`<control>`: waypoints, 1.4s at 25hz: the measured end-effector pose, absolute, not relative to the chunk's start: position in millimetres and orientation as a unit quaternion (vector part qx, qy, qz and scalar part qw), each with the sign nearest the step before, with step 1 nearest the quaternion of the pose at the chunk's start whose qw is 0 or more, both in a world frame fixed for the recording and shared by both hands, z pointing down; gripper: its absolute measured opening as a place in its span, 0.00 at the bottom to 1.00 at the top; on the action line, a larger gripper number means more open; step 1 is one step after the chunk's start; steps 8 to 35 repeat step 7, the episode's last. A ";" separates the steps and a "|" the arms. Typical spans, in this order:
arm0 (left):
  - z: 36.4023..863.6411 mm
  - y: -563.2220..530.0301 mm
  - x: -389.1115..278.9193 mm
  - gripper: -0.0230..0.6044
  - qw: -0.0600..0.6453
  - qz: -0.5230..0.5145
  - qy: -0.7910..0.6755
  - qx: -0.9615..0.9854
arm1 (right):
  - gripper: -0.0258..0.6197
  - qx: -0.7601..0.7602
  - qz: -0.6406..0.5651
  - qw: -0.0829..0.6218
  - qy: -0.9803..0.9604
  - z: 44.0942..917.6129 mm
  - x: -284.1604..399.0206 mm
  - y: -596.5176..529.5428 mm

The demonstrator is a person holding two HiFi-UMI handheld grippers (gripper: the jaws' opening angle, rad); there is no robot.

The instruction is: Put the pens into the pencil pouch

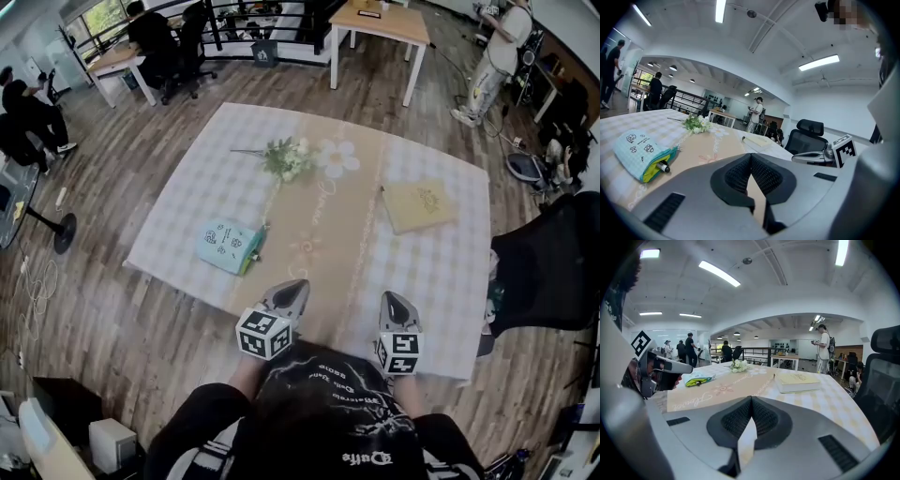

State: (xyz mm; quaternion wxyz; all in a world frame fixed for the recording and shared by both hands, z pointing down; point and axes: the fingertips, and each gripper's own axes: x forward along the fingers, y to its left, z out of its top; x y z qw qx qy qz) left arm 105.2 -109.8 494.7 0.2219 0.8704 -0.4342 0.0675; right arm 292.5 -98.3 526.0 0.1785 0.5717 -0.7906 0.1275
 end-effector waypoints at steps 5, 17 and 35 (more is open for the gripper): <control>491.2 -113.9 104.5 0.07 0.215 0.071 -0.435 0.872 | 0.05 0.571 0.120 0.175 -0.793 521.7 290.1 -107.5; 492.2 -114.2 106.7 0.07 0.214 0.074 -0.434 0.872 | 0.05 0.572 0.119 0.176 -0.792 521.6 291.8 -108.2; 492.2 -114.2 106.7 0.07 0.214 0.074 -0.434 0.872 | 0.05 0.572 0.119 0.176 -0.792 521.6 291.8 -108.2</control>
